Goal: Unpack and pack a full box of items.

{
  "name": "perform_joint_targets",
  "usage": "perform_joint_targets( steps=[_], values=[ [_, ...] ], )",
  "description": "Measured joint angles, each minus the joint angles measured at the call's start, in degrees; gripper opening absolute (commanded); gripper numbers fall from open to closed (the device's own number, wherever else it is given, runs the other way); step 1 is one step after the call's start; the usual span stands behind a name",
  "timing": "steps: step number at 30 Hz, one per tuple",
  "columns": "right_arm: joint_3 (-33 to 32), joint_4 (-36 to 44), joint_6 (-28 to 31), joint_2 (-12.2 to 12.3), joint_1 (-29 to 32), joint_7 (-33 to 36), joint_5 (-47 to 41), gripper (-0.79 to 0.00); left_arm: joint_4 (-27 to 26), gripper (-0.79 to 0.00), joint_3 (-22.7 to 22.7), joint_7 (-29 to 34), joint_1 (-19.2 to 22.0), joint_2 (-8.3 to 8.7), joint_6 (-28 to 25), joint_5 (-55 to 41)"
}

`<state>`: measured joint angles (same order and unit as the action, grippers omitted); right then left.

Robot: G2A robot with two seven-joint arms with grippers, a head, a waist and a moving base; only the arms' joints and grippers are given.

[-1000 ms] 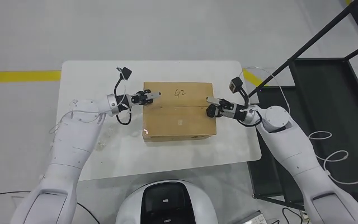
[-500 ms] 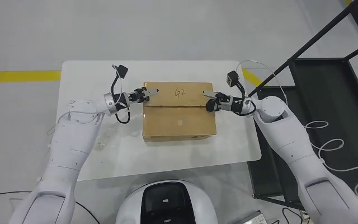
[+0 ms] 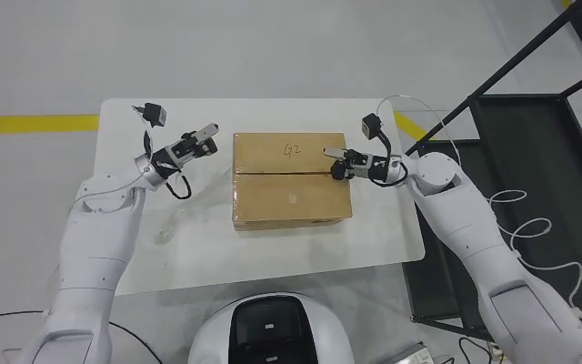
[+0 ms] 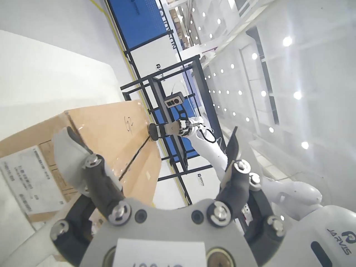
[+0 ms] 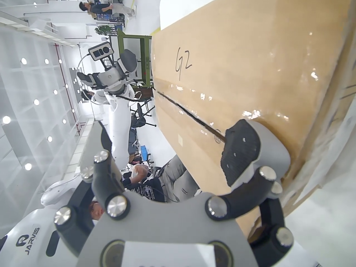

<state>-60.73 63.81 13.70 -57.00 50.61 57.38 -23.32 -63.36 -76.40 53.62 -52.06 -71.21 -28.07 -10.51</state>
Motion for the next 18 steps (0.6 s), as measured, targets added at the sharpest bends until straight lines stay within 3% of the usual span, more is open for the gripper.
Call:
perform_joint_targets(
  steps=[9, 15, 18],
  values=[
    [0.08, 0.11, -0.32, -0.34, 0.30, -0.54, 0.99, 0.000, 0.12, 0.000, -0.02, 1.65, -3.22, 0.80, 0.78, 0.43],
    [-0.17, -1.45, 0.14, -0.67, -0.20, -0.75, 0.32, 0.000, -0.76, 0.000, 0.67, 7.97, -5.04, 1.29, -0.38, -2.21],
    [-0.13, -2.44, 0.51, -0.89, -0.66, -0.63, 0.09, 0.000, -0.21, 0.000, 0.13, 6.31, -5.82, 1.53, -1.42, -1.76]
  ],
)
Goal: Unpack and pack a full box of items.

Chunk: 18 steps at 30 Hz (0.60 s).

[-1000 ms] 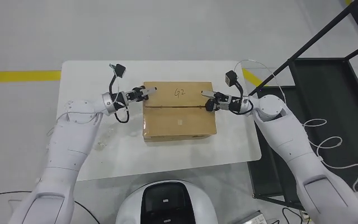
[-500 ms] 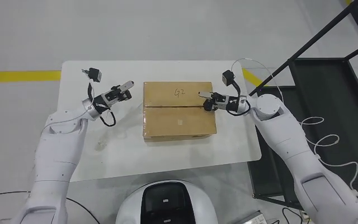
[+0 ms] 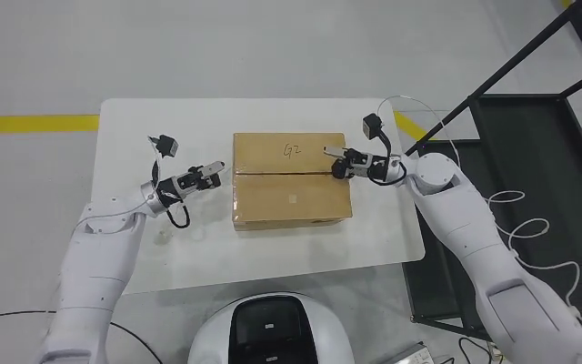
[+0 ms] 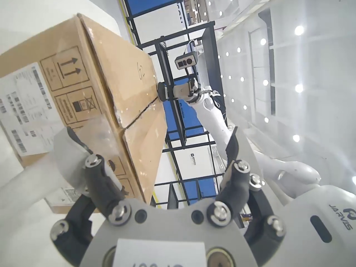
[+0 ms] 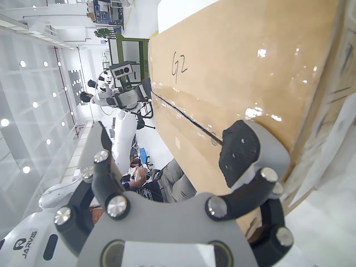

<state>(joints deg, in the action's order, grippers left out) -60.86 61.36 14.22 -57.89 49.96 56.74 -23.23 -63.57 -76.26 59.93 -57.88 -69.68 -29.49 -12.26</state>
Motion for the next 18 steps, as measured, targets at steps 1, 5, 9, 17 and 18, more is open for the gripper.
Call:
perform_joint_targets(
  steps=[1, 5, 9, 17, 18],
  values=[
    [0.07, -0.48, 0.14, -0.11, -0.21, 0.01, -0.08, 0.000, 0.15, 0.000, -0.20, -1.73, -0.28, 0.02, -0.61, 0.36],
    [0.37, -1.69, 0.69, -0.48, -0.80, 0.34, -0.52, 0.000, 0.64, 0.000, -0.89, -8.74, -1.03, -0.06, -3.06, 0.35],
    [0.56, -1.94, 1.38, -0.73, -1.12, 1.08, -0.63, 0.000, 0.68, 0.000, -0.91, -8.54, -1.02, -0.06, -3.04, 0.39],
    [0.61, -1.73, 1.94, -1.09, -1.42, 1.73, -0.40, 0.000, -0.53, 0.000, -0.73, -11.02, -1.80, 0.10, -1.25, 3.42],
    [0.65, -1.78, 1.95, -1.15, -1.48, 1.77, -0.37, 0.000, -0.67, 0.000, -0.73, -11.80, -1.95, 0.19, -0.66, 4.64]
  ],
)
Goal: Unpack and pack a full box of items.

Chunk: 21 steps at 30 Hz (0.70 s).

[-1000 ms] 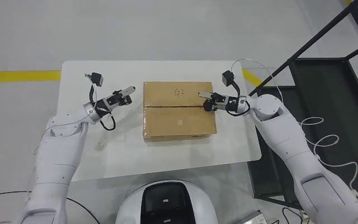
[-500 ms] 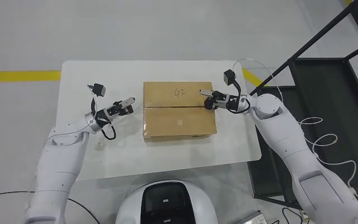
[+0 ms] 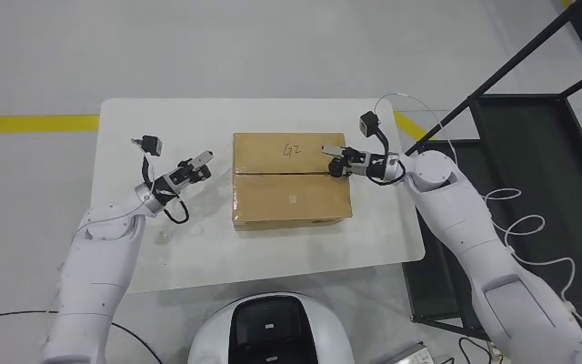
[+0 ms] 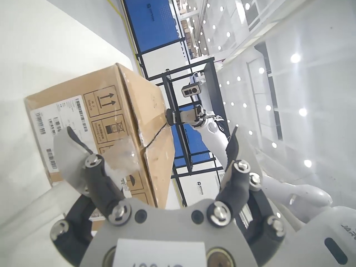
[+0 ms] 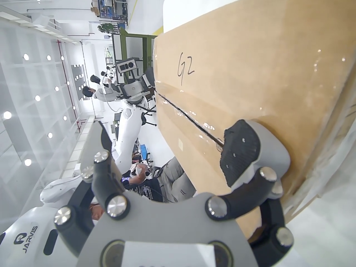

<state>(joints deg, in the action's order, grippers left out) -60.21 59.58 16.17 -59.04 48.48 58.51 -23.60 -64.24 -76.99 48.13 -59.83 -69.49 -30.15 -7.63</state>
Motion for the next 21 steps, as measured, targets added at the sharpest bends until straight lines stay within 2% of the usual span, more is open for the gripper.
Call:
perform_joint_targets(
  steps=[3, 6, 10, 12, 16, 21],
  values=[
    [0.11, -0.28, 0.21, -0.17, -0.18, 0.15, 0.11, 0.000, 0.15, 0.000, -0.12, -1.10, -0.40, 0.25, 1.34, 2.13],
    [0.10, -0.65, 0.42, -0.29, -0.30, 0.47, 0.03, 0.000, 0.92, 0.000, -0.95, 1.58, -0.99, 0.69, 2.57, 0.97],
    [-0.13, -1.17, 0.80, -0.39, -0.34, 0.92, -0.06, 0.000, 1.42, 0.000, -4.19, 8.32, -3.23, 1.58, 4.90, -7.30],
    [-0.24, -1.43, 0.90, -0.43, -0.44, 1.11, -0.07, 0.000, 1.22, 0.000, -5.57, 9.66, -4.37, 2.01, 6.35, -9.01],
    [-0.34, -1.90, 1.13, -0.60, -0.69, 1.31, -0.26, 0.000, -0.37, 0.000, -7.06, 9.07, -6.73, 2.37, 9.21, -12.16],
    [-0.25, -2.32, 1.53, -0.86, -0.79, 1.35, -0.41, 0.000, -1.35, 0.000, -6.05, 9.19, -7.48, 2.22, 11.83, -14.84]
  ],
)
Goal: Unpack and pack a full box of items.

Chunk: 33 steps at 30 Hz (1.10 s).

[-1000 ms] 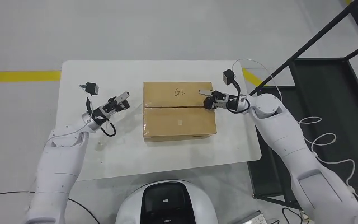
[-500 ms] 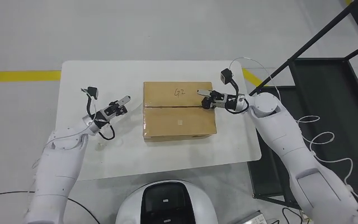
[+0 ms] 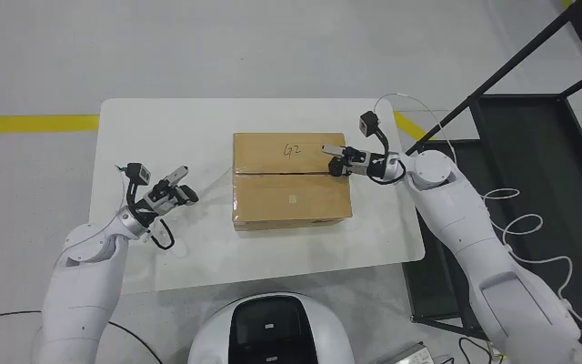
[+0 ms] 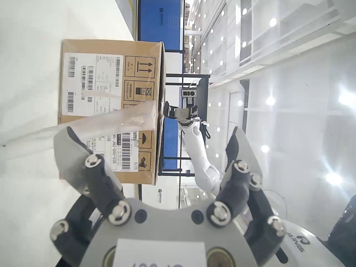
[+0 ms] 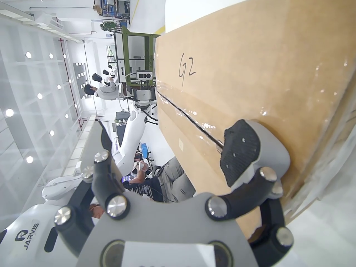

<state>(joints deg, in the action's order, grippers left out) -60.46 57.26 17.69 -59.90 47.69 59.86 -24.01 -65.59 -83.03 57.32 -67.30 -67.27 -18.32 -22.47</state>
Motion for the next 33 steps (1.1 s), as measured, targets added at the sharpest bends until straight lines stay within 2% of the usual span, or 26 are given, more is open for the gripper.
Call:
perform_joint_targets(
  steps=[22, 33],
  values=[
    [-0.40, -1.83, 0.86, -0.64, -1.08, 6.79, -2.61, 0.000, 0.04, 0.000, 0.09, 0.02, 0.05, -0.01, 0.05, -0.03],
    [-0.37, -1.84, 0.88, -0.64, -1.10, 6.72, -2.56, 0.000, 0.04, 0.000, 0.09, 0.02, 0.05, -0.01, 0.05, -0.03]
  ],
)
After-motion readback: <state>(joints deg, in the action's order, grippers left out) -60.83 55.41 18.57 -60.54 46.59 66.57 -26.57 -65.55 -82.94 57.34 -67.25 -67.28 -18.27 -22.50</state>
